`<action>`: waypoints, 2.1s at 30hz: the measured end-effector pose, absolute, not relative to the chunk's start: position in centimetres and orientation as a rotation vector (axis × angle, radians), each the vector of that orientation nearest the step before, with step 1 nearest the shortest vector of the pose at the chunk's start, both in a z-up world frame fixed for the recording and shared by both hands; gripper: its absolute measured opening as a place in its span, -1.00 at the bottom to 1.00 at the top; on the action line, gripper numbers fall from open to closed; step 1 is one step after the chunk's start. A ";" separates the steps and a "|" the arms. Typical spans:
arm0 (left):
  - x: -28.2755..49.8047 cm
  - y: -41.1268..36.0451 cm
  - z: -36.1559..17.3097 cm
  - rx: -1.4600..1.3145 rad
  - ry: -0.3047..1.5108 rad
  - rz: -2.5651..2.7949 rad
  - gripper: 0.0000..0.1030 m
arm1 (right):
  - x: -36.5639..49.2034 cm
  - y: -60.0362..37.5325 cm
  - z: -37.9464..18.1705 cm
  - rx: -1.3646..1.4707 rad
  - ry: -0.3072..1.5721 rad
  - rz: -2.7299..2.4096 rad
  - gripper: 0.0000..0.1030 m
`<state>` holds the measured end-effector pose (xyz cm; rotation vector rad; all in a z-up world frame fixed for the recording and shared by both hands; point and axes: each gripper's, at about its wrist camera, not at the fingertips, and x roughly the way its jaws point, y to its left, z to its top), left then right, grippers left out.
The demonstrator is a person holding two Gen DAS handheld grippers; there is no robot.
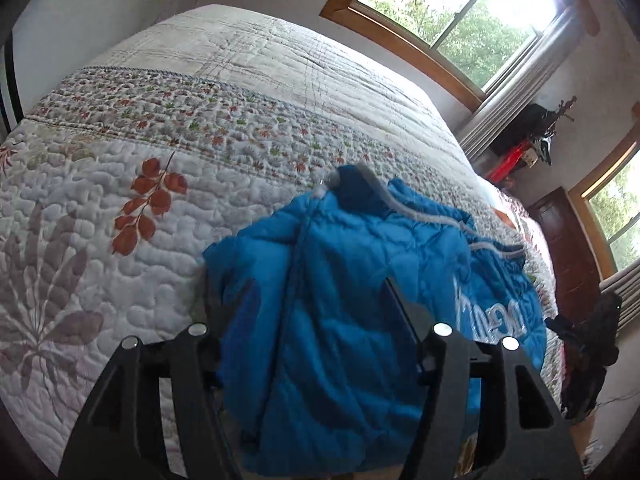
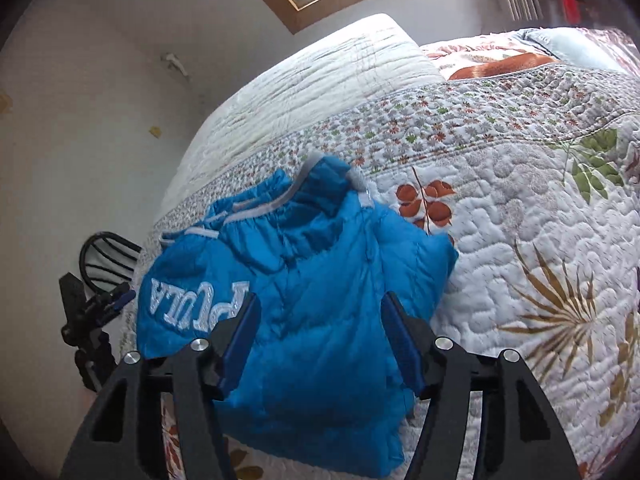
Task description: Fold large clothes
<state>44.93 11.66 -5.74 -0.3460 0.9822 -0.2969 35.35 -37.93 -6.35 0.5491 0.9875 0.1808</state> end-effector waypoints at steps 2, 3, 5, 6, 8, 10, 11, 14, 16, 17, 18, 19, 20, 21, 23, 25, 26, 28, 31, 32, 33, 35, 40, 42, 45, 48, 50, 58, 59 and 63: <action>43.4 11.6 -7.2 -0.335 1.008 -0.304 0.18 | 34.5 -37.1 -7.3 0.527 1.004 0.154 0.21; 42.7 11.5 -7.7 -0.331 1.010 -0.306 0.12 | 34.2 -36.9 -7.7 0.522 1.005 0.142 0.20; 41.8 10.9 -8.3 -0.314 0.994 -0.309 -0.19 | 34.1 -36.5 -8.4 0.536 1.009 0.122 0.06; 41.3 10.6 -8.2 -0.305 0.983 -0.302 -0.36 | 34.1 -36.5 -8.4 0.528 1.011 0.093 -0.23; 40.8 10.2 -7.9 -0.296 0.971 -0.292 -0.60 | 33.8 -36.0 -7.5 0.504 0.997 0.081 -0.63; 40.6 10.2 -7.4 -0.301 0.957 -0.287 -0.73 | 33.2 -35.8 -6.3 0.510 0.951 0.112 -0.81; 40.5 10.2 -7.2 -0.301 0.950 -0.282 -0.74 | 32.9 -35.6 -5.6 0.497 0.933 0.108 -0.81; 40.9 10.2 -8.1 -0.281 0.978 -0.266 -0.73 | 33.5 -36.1 -6.7 0.521 0.978 0.068 -0.82; 41.3 10.3 -9.3 -0.274 0.993 -0.274 -0.69 | 34.3 -36.5 -8.9 0.546 1.036 0.052 -0.78; 41.3 10.3 -9.8 -0.275 0.994 -0.280 -0.67 | 34.7 -36.7 -10.1 0.576 1.054 0.065 -0.77; 41.2 10.4 -10.2 -0.276 0.992 -0.283 -0.65 | 34.6 -36.6 -10.9 0.585 1.055 0.079 -0.76; 41.1 10.2 -10.4 -0.264 0.986 -0.283 -0.64 | 34.7 -36.5 -11.3 0.577 1.043 0.084 -0.76; 41.0 10.0 -10.6 -0.240 0.977 -0.278 -0.64 | 34.7 -36.3 -11.5 0.568 1.031 0.086 -0.75; 40.9 9.6 -10.7 -0.213 0.967 -0.268 -0.64 | 34.7 -36.2 -11.6 0.564 1.027 0.082 -0.75; 40.9 9.0 -10.6 -0.178 0.962 -0.242 -0.64 | 34.8 -36.1 -11.4 0.561 1.034 0.072 -0.74; 40.7 8.7 -10.0 -0.164 0.964 -0.211 -0.63 | 34.6 -36.1 -10.3 0.554 1.032 0.049 -0.73; 40.4 8.7 -9.4 -0.161 0.963 -0.189 -0.62 | 33.9 -36.2 -9.4 0.548 1.012 0.019 -0.72; 39.2 8.7 -7.6 -0.141 0.922 -0.152 -0.60 | 32.1 -35.7 -6.6 0.484 0.922 -0.054 -0.55; 36.9 7.2 -4.6 -0.128 0.827 -0.165 -0.58 | 30.0 -33.1 -3.0 0.408 0.802 -0.038 -0.53; 36.4 6.1 -3.7 -0.135 0.810 -0.197 -0.54 | 29.9 -31.8 -2.4 0.408 0.791 0.014 -0.53; 36.1 4.9 -3.1 -0.140 0.801 -0.231 -0.48 | 30.1 -30.2 -2.1 0.400 0.790 0.052 -0.53; 35.5 1.7 -2.5 -0.125 0.796 -0.291 -0.38 | 30.9 -26.6 -2.2 0.351 0.802 0.110 -0.53; 35.5 -3.4 -5.3 -0.096 0.856 -0.331 -0.34 | 32.6 -20.9 -5.5 0.236 0.860 0.133 -0.55; 36.2 -3.7 -7.7 -0.083 0.896 -0.324 -0.35 | 33.1 -20.2 -7.8 0.218 0.908 0.122 -0.61; 36.6 -3.9 -10.1 -0.034 0.878 -0.334 -0.34 | 33.6 -20.0 -10.9 0.192 0.915 0.110 -0.62; 36.5 -4.3 -11.2 -0.006 0.863 -0.311 -0.35 | 33.5 -19.3 -11.6 0.143 0.905 0.085 -0.62; 36.4 -4.4 -11.3 0.000 0.861 -0.306 -0.35 | 33.6 -19.2 -11.6 0.146 0.902 0.078 -0.62; 34.2 -4.8 -7.8 -0.021 0.787 -0.311 -0.43 | 32.1 -19.8 -6.9 0.237 0.777 0.164 -0.61; 34.1 -5.0 -7.6 -0.021 0.782 -0.319 -0.42 | 32.3 -19.9 -6.8 0.251 0.774 0.178 -0.61; 34.5 -5.3 -8.2 0.002 0.793 -0.311 -0.41 | 34.1 -19.9 -8.9 0.259 0.836 0.150 -0.61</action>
